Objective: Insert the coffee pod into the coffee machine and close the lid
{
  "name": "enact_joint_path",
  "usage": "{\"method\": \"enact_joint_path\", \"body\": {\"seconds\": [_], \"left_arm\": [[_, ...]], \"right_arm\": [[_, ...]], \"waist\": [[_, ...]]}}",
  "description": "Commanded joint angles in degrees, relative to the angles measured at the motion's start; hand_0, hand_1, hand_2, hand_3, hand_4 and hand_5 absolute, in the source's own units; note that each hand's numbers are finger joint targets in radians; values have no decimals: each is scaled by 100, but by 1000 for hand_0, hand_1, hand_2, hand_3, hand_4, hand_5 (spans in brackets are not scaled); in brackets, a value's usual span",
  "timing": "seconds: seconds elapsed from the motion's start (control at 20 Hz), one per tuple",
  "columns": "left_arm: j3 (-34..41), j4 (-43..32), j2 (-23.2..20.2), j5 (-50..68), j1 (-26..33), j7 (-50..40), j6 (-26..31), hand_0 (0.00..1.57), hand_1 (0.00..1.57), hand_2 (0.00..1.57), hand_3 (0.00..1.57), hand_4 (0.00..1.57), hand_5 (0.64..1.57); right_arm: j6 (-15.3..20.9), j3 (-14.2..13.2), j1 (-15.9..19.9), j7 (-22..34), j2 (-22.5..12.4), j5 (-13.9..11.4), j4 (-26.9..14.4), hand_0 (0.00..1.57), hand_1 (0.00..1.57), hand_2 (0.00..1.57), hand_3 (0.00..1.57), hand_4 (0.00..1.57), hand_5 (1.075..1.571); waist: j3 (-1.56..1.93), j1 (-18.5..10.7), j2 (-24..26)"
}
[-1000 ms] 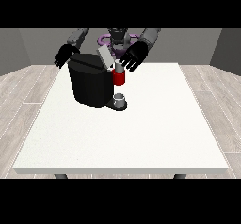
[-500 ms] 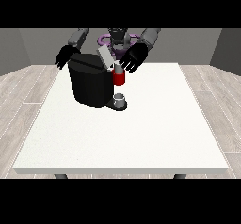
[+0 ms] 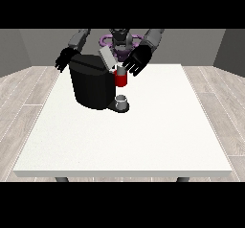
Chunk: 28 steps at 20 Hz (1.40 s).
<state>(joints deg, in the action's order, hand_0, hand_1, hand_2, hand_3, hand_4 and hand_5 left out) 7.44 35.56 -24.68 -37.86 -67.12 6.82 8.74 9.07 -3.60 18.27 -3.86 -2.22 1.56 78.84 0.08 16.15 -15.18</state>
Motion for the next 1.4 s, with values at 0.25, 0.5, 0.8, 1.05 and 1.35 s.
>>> {"method": "enact_joint_path", "body": {"seconds": [0.25,0.5,0.8,1.05,1.35], "left_arm": [[-82,-151,207,-132,250,2,-129,1134,1134,1170,999,457,1571],[-47,-45,-13,-206,-79,-63,-82,1066,1066,1116,945,380,1571],[-139,-2,70,-266,13,49,16,1066,1066,1115,928,371,1571],[-405,-56,-171,-533,133,499,216,0,0,0,0,0,1571],[-432,-23,-150,-601,67,402,373,0,0,0,0,0,1571]], "right_arm": [[29,206,-89,374,70,-51,279,0,0,0,0,401,1571],[-94,44,-29,-172,-20,6,-71,0,0,0,0,434,1571],[54,38,-87,-262,99,-16,-141,0,0,0,0,470,1571],[250,13,170,132,77,-60,33,0,0,0,0,419,1571],[228,-46,139,164,-7,-66,-159,0,0,0,0,338,1571]], "waist": [[-8,150,228],[-6,99,-97],[-6,-48,66],[-7,-110,-13],[-7,-188,90]]}}
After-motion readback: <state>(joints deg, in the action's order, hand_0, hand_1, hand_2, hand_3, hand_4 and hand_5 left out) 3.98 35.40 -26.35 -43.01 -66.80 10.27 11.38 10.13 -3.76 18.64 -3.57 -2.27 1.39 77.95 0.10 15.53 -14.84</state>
